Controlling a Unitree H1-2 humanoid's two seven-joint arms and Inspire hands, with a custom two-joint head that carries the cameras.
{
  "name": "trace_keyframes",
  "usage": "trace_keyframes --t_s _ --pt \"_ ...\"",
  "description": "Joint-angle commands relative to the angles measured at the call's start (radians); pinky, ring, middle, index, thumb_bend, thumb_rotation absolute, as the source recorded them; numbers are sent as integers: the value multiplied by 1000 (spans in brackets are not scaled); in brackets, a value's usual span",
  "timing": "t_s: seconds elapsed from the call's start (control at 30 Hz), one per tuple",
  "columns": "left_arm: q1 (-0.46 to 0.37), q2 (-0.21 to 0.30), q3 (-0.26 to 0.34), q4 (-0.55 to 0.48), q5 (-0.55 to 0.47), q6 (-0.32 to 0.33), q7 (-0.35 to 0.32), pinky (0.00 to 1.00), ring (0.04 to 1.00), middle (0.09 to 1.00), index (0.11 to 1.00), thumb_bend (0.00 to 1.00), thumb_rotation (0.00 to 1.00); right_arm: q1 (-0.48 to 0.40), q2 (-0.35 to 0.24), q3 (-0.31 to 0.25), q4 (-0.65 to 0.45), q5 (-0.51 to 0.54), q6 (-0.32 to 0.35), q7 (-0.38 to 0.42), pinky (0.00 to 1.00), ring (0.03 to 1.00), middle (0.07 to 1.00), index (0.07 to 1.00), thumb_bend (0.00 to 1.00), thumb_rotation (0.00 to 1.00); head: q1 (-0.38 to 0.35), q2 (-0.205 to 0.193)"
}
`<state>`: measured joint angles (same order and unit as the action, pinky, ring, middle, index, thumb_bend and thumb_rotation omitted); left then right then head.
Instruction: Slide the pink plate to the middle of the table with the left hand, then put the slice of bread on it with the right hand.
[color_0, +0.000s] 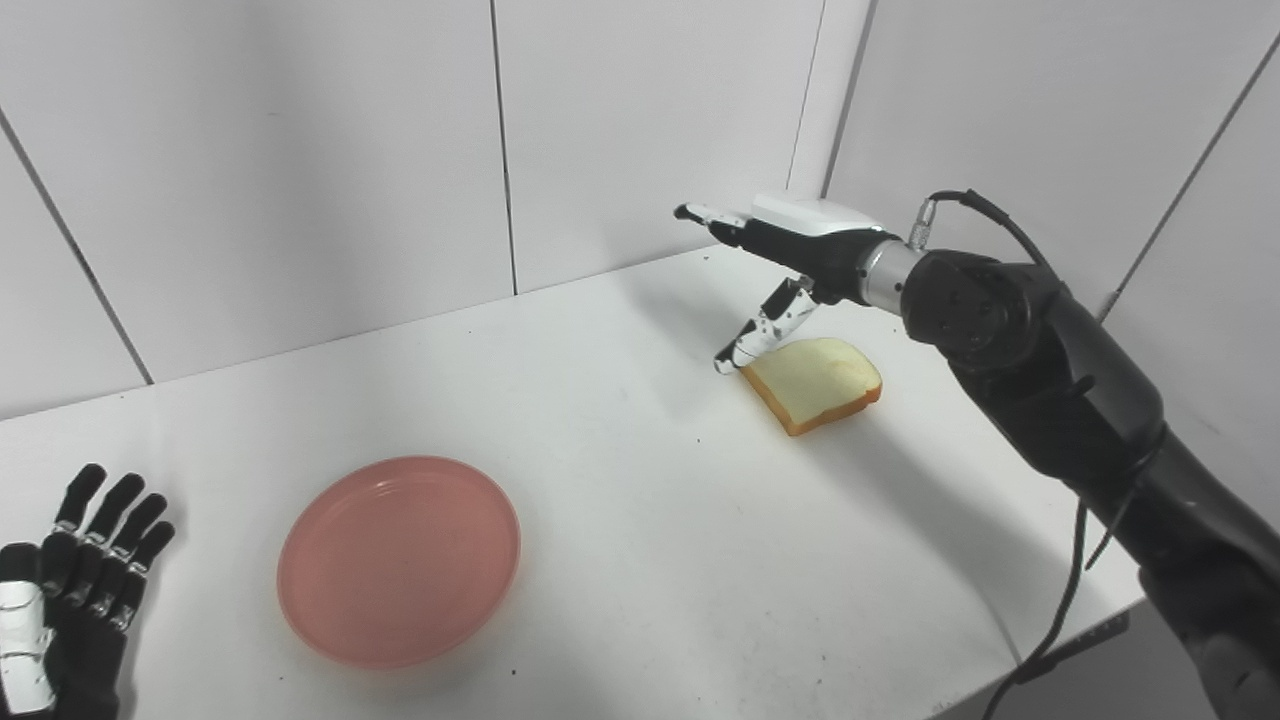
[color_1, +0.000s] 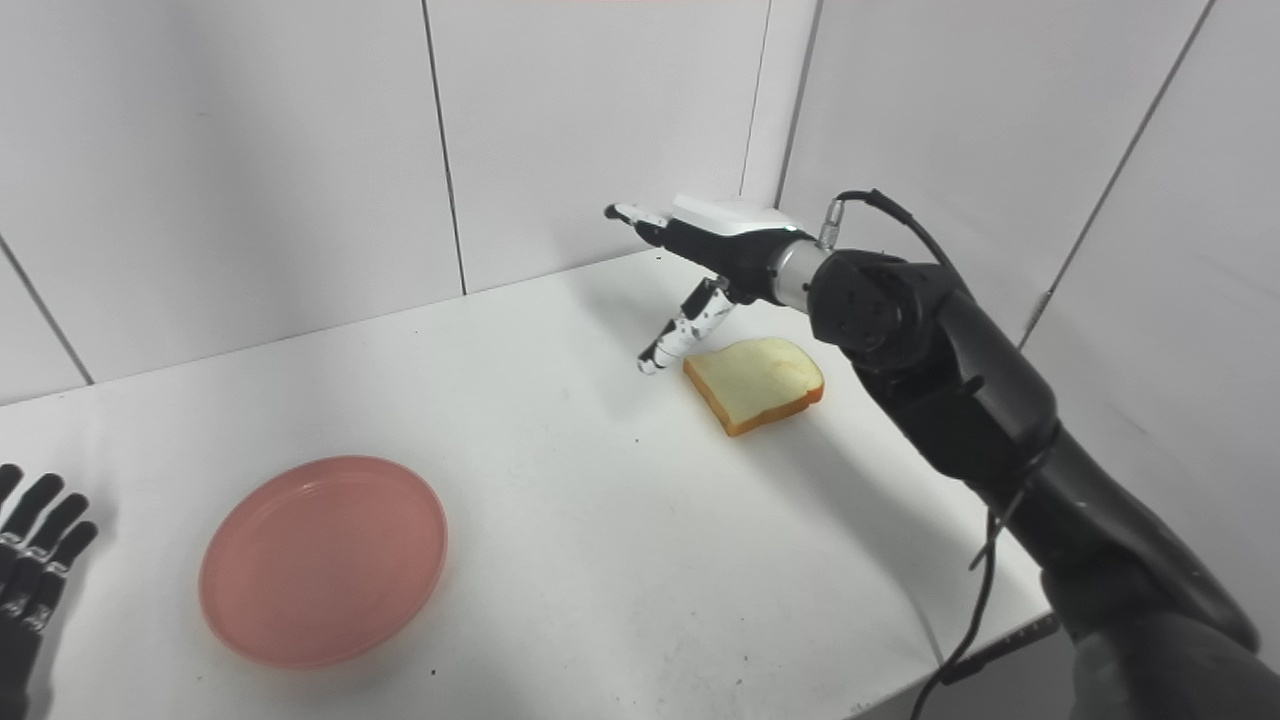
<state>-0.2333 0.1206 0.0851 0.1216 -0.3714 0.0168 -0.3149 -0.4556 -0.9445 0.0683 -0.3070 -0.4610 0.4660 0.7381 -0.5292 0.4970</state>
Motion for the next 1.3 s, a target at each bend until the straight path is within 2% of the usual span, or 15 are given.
trace_keyframes --t_s 0.0,0.27,0.43,0.57,0.73,0.9,1.0,1.13,1.27 --pt "-24 13 6 -27 -9 -15 -9 910 914 925 920 812 885 -46 -52 -4 7 -13 -16 2 892 998 1000 1000 1000 321 3 1" --pt "-14 14 9 -85 -3 29 13 891 905 920 918 803 912 -41 -92 34 104 -48 -56 -5 887 1000 1000 1000 1000 361 10 6" --pt "-7 22 11 -117 -1 64 24 900 907 918 916 811 918 -23 -95 42 158 -61 -61 -10 940 1000 1000 1000 1000 342 8 14" --pt "-7 25 12 -116 -4 71 24 910 911 921 918 811 910 -21 -99 53 203 -76 -94 -16 914 998 1000 1000 1000 355 8 14" --pt "-8 22 12 -115 -8 69 22 912 915 927 928 801 912 -28 -101 68 252 -79 -140 -15 930 1000 1000 1000 1000 376 10 15" --pt "-3 25 13 -125 -8 78 25 909 912 921 921 801 908 -50 -103 121 282 -127 -140 10 944 1000 1000 1000 1000 407 13 18" --pt "0 24 13 -126 -9 78 24 913 915 924 924 800 906 -54 -94 136 296 -141 -150 -2 933 1000 1000 1000 1000 390 17 17" --pt "2 24 13 -129 -12 81 22 918 916 925 924 800 902 -50 -85 152 296 -161 -161 -10 968 1000 1000 1000 1000 363 20 19" --pt "4 24 14 -136 -8 89 27 919 913 922 922 800 901 -64 -82 185 303 -212 -137 15 996 1000 1000 1000 1000 371 21 18"
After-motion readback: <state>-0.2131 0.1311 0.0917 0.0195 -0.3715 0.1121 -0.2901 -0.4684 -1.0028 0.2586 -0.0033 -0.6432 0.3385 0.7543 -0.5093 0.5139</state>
